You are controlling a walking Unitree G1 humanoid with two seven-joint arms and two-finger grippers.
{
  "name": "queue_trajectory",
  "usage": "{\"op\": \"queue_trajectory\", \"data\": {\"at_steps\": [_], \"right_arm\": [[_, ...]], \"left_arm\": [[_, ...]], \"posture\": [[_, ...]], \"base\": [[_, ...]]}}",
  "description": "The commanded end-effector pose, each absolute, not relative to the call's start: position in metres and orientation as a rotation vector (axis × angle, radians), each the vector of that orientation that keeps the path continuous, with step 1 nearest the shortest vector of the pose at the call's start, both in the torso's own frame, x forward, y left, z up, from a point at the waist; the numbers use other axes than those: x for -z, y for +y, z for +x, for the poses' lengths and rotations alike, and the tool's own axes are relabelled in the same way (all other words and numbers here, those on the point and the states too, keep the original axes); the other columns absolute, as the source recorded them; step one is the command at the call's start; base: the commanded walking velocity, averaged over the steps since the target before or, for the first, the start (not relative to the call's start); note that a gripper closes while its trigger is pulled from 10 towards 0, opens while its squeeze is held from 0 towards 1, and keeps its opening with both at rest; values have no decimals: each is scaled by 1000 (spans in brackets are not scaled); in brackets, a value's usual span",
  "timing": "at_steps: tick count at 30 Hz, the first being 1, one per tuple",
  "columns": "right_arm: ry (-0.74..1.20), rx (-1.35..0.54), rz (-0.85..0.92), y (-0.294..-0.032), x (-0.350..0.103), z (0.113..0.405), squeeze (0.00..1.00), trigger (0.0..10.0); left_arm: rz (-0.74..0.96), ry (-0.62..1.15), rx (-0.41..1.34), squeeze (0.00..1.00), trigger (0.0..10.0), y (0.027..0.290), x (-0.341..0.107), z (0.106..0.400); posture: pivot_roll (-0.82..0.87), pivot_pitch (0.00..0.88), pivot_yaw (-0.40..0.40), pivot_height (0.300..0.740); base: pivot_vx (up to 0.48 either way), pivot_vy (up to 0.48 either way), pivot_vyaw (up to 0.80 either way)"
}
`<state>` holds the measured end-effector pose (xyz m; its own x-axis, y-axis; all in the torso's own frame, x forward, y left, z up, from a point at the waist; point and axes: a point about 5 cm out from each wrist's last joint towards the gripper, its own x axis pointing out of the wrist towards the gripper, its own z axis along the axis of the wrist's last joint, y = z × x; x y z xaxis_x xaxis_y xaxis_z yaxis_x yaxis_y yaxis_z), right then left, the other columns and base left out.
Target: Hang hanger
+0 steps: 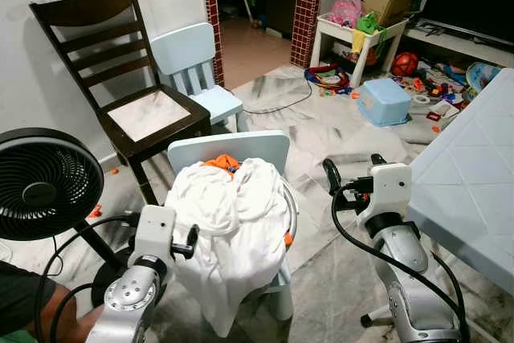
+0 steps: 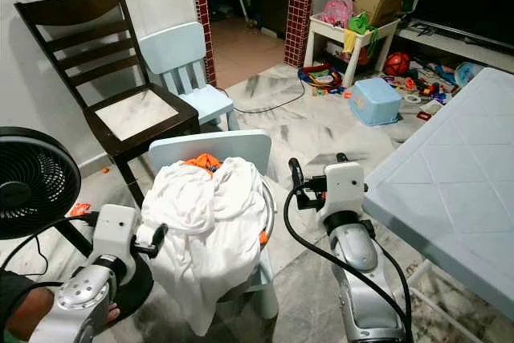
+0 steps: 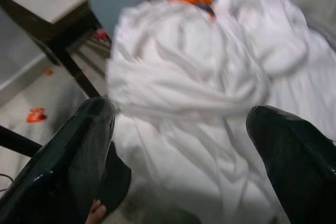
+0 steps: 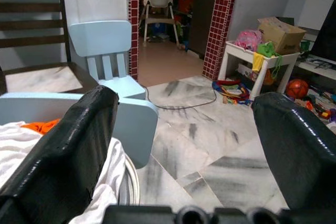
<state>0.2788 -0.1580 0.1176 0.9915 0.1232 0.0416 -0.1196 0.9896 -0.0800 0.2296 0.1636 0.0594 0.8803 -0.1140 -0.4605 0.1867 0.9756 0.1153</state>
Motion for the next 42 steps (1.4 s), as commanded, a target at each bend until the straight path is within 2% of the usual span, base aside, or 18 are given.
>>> {"op": "queue_trajectory", "data": {"at_steps": [1, 5, 13, 17, 19, 27, 33, 34, 35, 36, 37, 42], "right_arm": [[-52, -123, -90, -160, -122, 277, 0, 10000], [-38, -128, -116, -164, -123, 271, 0, 10000], [-27, -139, -145, -167, -127, 263, 0, 10000], [-18, -139, -146, -168, -128, 259, 0, 10000], [-10, -137, -152, -168, -129, 255, 0, 10000], [-5, -128, -176, -172, -135, 246, 0, 10000], [13, -142, -148, -174, -138, 236, 0, 10000], [15, -159, -121, -172, -139, 234, 0, 10000], [17, -173, -100, -171, -140, 232, 0, 10000], [22, -227, -72, -166, -142, 229, 0, 10000], [46, -377, -56, -155, -144, 219, 0, 10000], [98, -509, -45, -151, -143, 210, 0, 10000]], "left_arm": [[193, 506, 207, 0, 10000, 162, -56, 232], [260, 555, 290, 0, 10000, 158, -49, 239], [322, 581, 350, 0, 10000, 153, -45, 252], [364, 582, 398, 0, 10000, 147, -44, 262], [414, 581, 419, 0, 10000, 147, -43, 276], [449, 591, 439, 0, 10000, 150, -39, 294], [452, 554, 470, 0, 9804, 141, -42, 312], [452, 545, 478, 0, 9176, 138, -43, 313], [453, 539, 484, 0, 3451, 137, -43, 315], [457, 532, 492, 0, 3451, 136, -43, 316], [459, 525, 499, 0, 0, 135, -43, 318], [470, 522, 521, 0, 0, 132, -39, 318]], "posture": [[45, 86, 13, 740], [15, 122, 3, 740], [-30, 170, -8, 740], [-45, 196, -11, 740], [-68, 210, -4, 740], [-113, 214, 10, 740], [-146, 220, 15, 740], [-146, 220, 15, 740], [-154, 217, 16, 740], [-154, 217, 16, 740], [-162, 213, 17, 740], [-160, 208, 15, 740]], "base": [[0, 0, 0], [0, 0, 0], [0, 0, 0], [0, 0, 0], [0, 0, 0], [0, 0, 0], [0, 0, 0], [0, 0, 0], [0, 0, 0], [0, 0, 0], [0, 0, 0], [0, 0, 0]]}}
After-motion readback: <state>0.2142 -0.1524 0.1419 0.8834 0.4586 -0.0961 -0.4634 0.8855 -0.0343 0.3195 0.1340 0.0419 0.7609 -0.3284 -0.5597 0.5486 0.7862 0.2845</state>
